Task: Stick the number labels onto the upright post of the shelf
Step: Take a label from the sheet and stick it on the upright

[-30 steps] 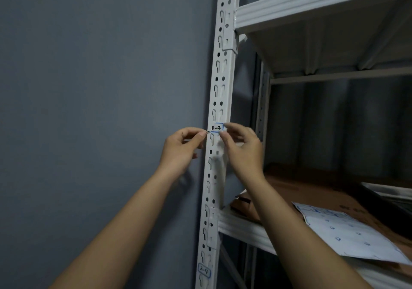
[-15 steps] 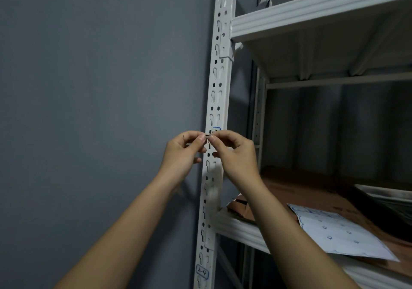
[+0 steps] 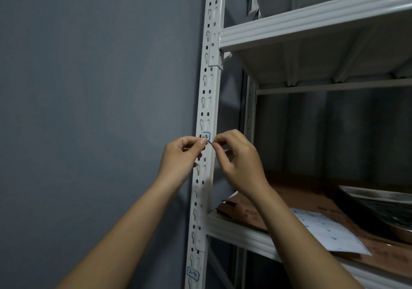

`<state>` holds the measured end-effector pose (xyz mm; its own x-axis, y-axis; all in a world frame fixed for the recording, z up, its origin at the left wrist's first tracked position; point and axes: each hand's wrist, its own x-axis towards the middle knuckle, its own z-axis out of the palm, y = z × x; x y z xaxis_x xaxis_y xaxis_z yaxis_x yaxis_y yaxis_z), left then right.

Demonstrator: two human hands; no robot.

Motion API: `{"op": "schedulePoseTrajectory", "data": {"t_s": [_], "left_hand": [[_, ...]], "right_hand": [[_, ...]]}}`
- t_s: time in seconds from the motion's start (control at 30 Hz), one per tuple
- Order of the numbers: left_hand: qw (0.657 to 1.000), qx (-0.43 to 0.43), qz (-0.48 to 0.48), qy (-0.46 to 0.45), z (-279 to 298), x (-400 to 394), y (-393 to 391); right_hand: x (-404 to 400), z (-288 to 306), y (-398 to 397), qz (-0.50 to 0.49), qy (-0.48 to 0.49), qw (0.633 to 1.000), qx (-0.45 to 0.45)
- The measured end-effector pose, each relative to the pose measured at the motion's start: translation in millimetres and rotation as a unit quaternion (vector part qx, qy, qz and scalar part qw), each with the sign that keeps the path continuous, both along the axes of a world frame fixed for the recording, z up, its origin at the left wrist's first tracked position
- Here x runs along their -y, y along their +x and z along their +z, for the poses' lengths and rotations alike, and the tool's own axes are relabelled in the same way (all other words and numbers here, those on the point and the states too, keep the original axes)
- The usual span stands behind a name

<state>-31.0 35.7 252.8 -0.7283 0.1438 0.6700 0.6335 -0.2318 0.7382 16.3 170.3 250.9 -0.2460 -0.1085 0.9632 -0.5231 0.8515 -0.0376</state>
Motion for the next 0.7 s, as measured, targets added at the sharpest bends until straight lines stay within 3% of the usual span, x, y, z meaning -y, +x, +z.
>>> {"op": "schedulePoseTrajectory", "data": {"t_s": [0.47,0.7], "left_hand": [[0.998,0.029,-0.039,-0.048,6,-15,28],[0.996,0.016,-0.035,-0.077,1,-19,39]], "right_hand": [[-18,-2,27,-0.088,0.102,0.991,-0.020],[-26,-9,40,-0.152,0.103,0.982,-0.051]]}}
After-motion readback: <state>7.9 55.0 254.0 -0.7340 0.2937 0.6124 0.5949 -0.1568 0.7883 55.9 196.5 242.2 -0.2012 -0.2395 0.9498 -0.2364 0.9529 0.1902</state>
